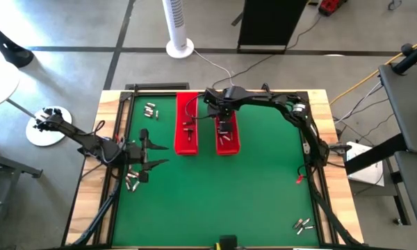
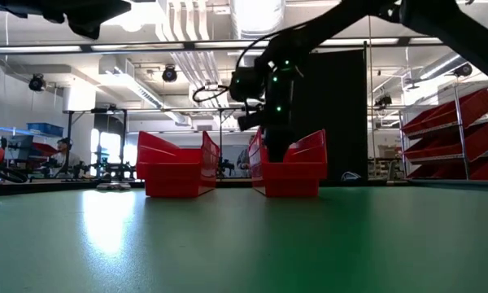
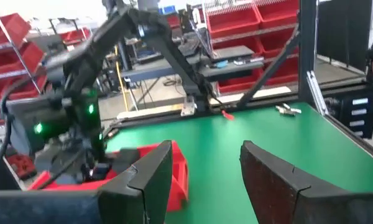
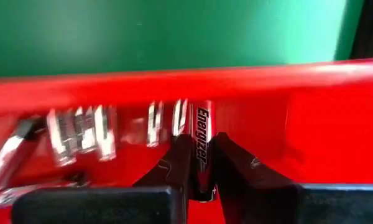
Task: Sort batteries
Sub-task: Put the silver battery into the right red bin
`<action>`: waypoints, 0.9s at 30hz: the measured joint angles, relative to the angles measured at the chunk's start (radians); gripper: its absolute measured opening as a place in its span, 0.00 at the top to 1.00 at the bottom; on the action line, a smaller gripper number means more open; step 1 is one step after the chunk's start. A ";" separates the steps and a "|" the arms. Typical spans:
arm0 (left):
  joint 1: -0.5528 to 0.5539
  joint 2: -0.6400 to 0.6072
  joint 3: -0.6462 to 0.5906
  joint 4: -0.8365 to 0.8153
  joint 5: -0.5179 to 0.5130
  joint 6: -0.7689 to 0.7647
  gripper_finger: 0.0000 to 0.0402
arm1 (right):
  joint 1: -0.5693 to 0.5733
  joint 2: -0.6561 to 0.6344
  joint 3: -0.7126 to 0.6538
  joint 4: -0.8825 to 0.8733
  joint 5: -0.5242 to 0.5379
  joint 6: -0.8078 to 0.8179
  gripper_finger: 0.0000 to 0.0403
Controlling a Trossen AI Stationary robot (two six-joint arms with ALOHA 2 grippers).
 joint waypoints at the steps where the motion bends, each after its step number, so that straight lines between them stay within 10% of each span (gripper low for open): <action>1: 0.000 0.000 0.000 0.012 -0.003 0.005 0.58 | -0.004 0.012 0.008 0.002 0.001 -0.001 0.89; 27: 0.000 0.002 0.000 0.033 -0.102 0.035 0.58 | -0.009 0.073 0.042 -0.093 0.038 0.125 0.68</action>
